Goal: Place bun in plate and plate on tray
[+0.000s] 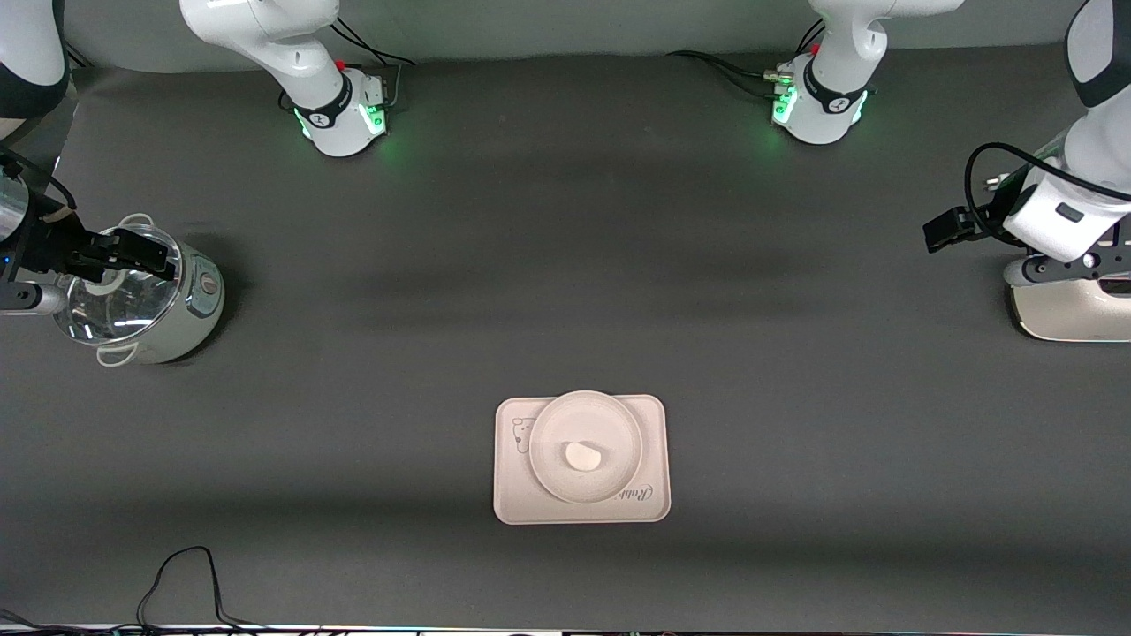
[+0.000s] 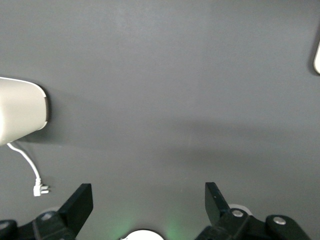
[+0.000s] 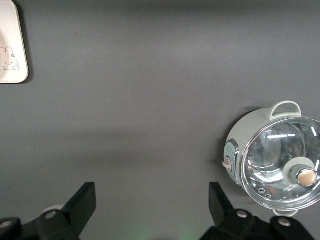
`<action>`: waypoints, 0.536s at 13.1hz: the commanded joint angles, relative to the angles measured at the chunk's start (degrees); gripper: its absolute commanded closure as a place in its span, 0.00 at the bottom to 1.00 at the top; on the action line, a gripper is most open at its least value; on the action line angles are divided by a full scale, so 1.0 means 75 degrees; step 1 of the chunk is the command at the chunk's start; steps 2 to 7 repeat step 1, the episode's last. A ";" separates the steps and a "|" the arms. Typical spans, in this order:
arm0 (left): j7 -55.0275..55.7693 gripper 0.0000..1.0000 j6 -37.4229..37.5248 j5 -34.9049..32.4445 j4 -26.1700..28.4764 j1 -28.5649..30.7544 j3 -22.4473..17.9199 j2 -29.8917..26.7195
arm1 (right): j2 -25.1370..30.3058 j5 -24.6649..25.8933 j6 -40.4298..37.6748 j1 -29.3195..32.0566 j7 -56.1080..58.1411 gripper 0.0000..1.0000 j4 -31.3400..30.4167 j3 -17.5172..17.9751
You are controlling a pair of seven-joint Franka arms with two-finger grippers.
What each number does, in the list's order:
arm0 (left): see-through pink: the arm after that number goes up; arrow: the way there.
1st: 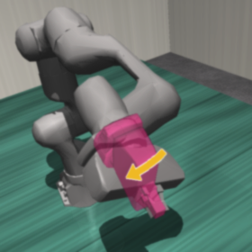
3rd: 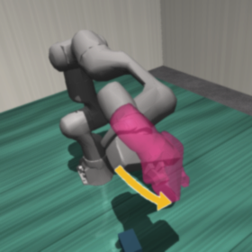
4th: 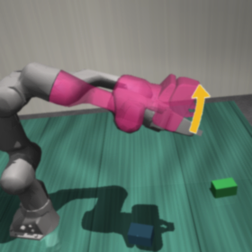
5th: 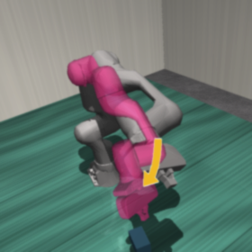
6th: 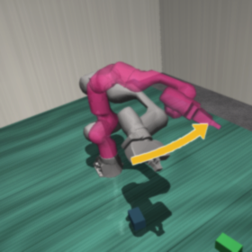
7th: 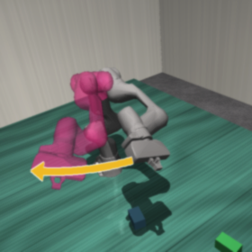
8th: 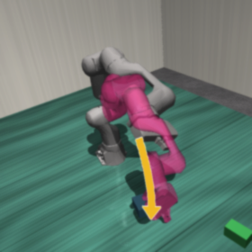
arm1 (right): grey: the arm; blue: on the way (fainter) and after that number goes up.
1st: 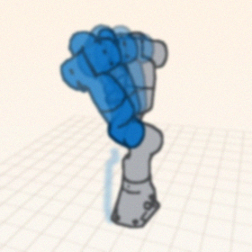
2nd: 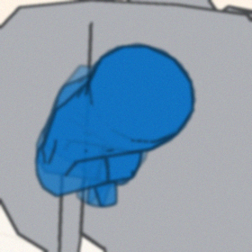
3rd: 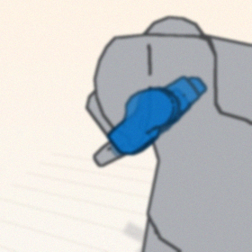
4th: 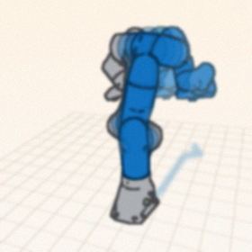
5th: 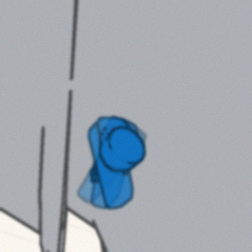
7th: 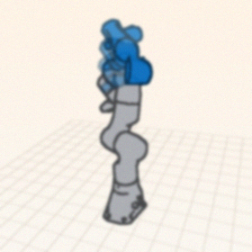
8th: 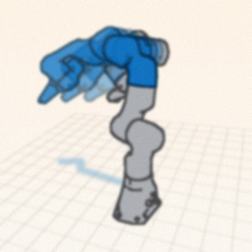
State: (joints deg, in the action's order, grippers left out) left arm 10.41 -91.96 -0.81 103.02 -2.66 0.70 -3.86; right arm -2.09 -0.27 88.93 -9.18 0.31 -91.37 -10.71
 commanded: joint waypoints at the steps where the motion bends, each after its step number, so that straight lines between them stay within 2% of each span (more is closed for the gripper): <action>1: -0.0158 0.00 0.0074 0.0330 -0.0201 0.0061 -0.0070 -0.0071 | 0.0149 0.0199 -0.0068 -0.0030 0.0111 0.00 -0.0075 0.0022; 7: -0.0158 0.00 0.0074 0.0330 -0.0201 0.0061 -0.0070 -0.0071 | 0.0149 0.0199 -0.0068 -0.0030 0.0111 0.00 -0.0075 0.0022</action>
